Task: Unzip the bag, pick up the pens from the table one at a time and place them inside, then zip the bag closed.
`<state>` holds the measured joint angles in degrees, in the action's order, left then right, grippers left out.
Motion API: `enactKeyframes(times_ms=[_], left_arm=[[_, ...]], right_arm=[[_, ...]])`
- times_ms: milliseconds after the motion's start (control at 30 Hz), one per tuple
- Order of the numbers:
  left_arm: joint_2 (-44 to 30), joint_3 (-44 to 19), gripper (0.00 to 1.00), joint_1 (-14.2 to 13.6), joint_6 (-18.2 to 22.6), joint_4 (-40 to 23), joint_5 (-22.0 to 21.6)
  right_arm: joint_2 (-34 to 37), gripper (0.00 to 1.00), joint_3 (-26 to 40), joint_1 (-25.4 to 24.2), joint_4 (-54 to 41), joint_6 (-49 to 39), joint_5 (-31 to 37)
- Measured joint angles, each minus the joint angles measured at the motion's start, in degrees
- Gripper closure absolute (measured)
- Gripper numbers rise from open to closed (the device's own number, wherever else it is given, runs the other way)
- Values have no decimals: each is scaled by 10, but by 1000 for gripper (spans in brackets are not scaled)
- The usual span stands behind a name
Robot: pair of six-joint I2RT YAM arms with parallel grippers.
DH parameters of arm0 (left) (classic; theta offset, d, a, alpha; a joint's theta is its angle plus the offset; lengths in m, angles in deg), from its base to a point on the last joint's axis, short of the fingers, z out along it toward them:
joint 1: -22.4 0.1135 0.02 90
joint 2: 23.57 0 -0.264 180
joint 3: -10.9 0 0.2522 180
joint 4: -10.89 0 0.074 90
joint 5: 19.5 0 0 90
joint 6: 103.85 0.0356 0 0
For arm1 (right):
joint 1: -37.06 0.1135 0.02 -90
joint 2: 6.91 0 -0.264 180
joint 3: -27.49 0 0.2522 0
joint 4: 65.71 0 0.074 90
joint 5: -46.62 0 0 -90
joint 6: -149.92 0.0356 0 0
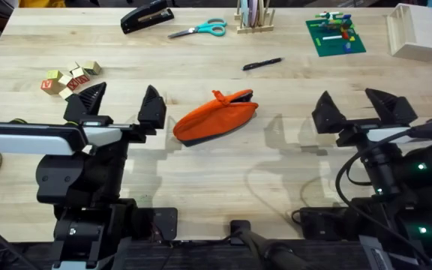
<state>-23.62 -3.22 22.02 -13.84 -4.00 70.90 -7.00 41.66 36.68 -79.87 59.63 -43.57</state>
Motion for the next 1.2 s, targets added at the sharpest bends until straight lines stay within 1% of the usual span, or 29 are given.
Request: enactKeyframes(times_ms=[533,567,633,700,767,867,900,1100,1200], left_arm=[[0,0,7,0,0,-2,0],[0,-4,7,0,0,-14,0],[0,-17,7,0,0,-42,0],[0,-42,8,0,0,-78,-2],[-1,-76,7,0,0,-111,-5],[-12,-128,7,0,0,-142,-14],[-40,-178,7,0,0,-163,-20],[-123,-272,7,0,0,-187,-18],[-170,-324,7,0,0,-200,-6]], right_arm=[[0,5,1,0,-5,0,2],[0,4,22,0,-49,0,2],[0,5,44,0,-103,0,2],[2,5,71,0,-160,0,2],[6,5,102,0,-197,0,2],[22,4,159,0,-229,0,2],[50,5,224,0,-251,0,2],[132,4,345,0,-310,0,2],[178,4,404,0,-345,0,2]])
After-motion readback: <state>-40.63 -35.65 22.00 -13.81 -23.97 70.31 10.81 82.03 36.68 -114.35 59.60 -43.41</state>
